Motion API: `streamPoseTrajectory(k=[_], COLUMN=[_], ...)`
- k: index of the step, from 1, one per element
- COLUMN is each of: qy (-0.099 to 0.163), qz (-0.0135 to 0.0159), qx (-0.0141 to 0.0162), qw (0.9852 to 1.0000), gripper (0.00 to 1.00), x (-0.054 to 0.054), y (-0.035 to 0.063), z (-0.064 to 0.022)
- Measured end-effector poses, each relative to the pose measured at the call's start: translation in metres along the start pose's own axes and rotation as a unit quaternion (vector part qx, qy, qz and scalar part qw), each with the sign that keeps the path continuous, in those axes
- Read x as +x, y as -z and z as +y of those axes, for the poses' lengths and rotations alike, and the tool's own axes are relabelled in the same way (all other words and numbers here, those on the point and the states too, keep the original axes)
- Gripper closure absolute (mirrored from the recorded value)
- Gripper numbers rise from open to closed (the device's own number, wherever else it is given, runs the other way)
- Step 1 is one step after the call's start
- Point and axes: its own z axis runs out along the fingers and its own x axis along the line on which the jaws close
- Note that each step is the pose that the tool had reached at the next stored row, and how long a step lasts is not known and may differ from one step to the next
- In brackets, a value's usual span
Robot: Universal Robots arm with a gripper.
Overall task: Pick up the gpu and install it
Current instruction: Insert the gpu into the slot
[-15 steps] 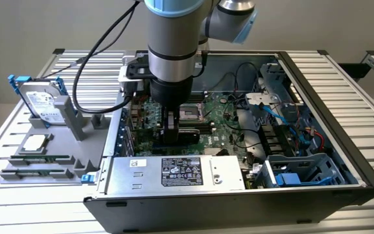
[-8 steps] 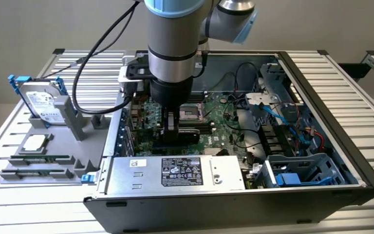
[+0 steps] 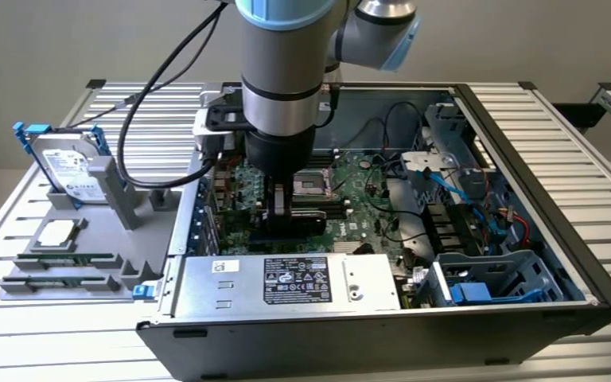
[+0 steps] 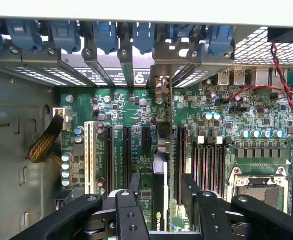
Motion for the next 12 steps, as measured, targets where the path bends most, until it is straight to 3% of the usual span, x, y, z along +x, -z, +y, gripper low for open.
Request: streamPoseTrajectory(k=[6,8,12], qy=[0.0,0.0,0.0], qz=[-0.0017,-0.0024,-0.0024], qx=[-0.0001,-0.0001,-0.0001], qw=[1.0,1.0,1.0], gripper=[0.56,0.73,0.73], x=[0.0011,0.0013,0.0013], y=[0.0001,0.0001,0.0002], z=[0.0,0.0,-0.0006])
